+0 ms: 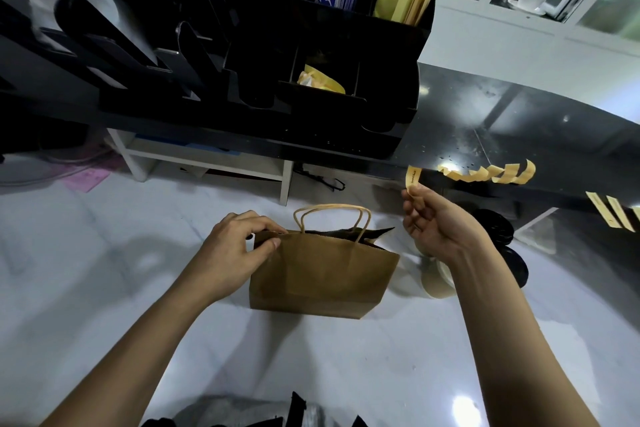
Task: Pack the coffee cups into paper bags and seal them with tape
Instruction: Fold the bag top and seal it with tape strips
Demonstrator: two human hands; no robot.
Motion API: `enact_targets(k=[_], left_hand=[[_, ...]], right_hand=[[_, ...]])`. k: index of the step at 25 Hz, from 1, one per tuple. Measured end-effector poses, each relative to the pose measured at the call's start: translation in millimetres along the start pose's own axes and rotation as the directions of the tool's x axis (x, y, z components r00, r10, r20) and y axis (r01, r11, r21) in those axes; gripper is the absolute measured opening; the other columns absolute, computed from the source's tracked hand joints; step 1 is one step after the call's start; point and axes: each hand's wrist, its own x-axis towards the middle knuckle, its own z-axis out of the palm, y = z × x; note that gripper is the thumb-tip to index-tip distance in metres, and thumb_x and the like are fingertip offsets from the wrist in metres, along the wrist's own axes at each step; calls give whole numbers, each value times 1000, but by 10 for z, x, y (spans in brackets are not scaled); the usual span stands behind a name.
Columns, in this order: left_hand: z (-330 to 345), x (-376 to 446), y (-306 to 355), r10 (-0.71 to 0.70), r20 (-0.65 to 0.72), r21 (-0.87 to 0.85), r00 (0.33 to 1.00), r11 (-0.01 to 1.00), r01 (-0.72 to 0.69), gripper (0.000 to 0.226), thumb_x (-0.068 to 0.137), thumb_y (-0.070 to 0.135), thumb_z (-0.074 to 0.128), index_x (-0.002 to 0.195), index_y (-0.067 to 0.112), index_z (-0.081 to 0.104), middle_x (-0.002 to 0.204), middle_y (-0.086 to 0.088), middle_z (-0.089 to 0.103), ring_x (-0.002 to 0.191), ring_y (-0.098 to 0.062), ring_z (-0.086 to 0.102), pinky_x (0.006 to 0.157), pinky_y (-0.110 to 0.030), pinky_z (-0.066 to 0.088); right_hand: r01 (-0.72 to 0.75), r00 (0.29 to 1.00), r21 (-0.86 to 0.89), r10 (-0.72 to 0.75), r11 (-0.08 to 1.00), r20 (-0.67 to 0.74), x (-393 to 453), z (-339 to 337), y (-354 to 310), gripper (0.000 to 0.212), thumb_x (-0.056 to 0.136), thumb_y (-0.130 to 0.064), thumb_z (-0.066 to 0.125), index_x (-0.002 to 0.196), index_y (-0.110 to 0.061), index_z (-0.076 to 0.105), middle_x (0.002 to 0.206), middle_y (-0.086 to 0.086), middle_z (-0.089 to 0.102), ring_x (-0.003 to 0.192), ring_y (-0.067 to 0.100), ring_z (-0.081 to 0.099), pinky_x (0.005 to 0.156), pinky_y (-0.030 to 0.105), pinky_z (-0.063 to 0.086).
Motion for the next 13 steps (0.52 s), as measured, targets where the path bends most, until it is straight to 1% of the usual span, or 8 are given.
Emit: enact_targets(k=[2, 4, 6, 8, 10, 12, 13], left_hand=[[13, -8, -4, 7, -9, -4, 1000, 1000, -7, 19, 94, 25, 66, 102, 40, 73, 96, 25, 63, 102, 0, 51, 80, -11, 38], [25, -16, -7, 11, -13, -5, 1000, 1000, -11, 19, 93, 25, 66, 102, 40, 73, 96, 25, 64, 101, -1, 51, 81, -15, 40], [38, -23, -1, 13, -17, -9, 1000, 1000, -13, 18, 94, 24, 66, 102, 39, 72, 96, 24, 64, 101, -1, 52, 82, -18, 42], [51, -30, 9, 17, -27, -13, 999, 1000, -18, 17, 93, 23, 66, 103, 35, 74, 96, 23, 65, 100, -3, 53, 83, -22, 44], [56, -32, 27, 23, -38, -10, 999, 1000, -23, 17, 93, 22, 67, 103, 33, 75, 95, 22, 65, 99, -4, 54, 83, -23, 46], [56, -28, 43, 26, -50, -23, 998, 999, -27, 16, 91, 21, 69, 101, 32, 76, 94, 22, 65, 98, -2, 55, 83, -21, 46], [56, -27, 53, 27, -55, -28, 998, 999, -29, 16, 90, 20, 71, 99, 32, 76, 93, 22, 66, 97, 0, 56, 82, -20, 46]], right_hand=[[40, 998, -2, -40, 999, 54, -146, -30, 68, 16, 94, -12, 68, 109, -9, 72, 83, 2, 74, 66, 8, 67, 66, 23, 54], [89, 993, 3, -88, 996, 74, -282, -46, 118, 22, 93, -9, 68, 115, -8, 72, 89, 5, 75, 70, 10, 67, 68, 25, 55], [149, 987, -30, -147, 988, 61, -406, -41, 157, 24, 92, -8, 68, 115, -8, 72, 89, 6, 76, 71, 10, 65, 67, 24, 55], [208, 978, -93, -206, 974, 23, -524, -37, 206, 18, 90, -9, 70, 107, -12, 76, 88, 7, 77, 69, 10, 62, 69, 25, 53], [255, 967, -121, -253, 959, 35, -660, -37, 280, 18, 85, -13, 72, 101, -16, 79, 88, 9, 77, 65, 11, 57, 67, 26, 50], [299, 953, -141, -289, 944, 85, -806, -34, 371, 24, 83, -16, 72, 105, -17, 80, 86, 9, 73, 64, 12, 51, 65, 27, 47], [324, 945, -161, -311, 932, 104, -872, -25, 432, 25, 86, -13, 71, 110, -17, 78, 82, 8, 71, 63, 12, 50, 63, 26, 46]])
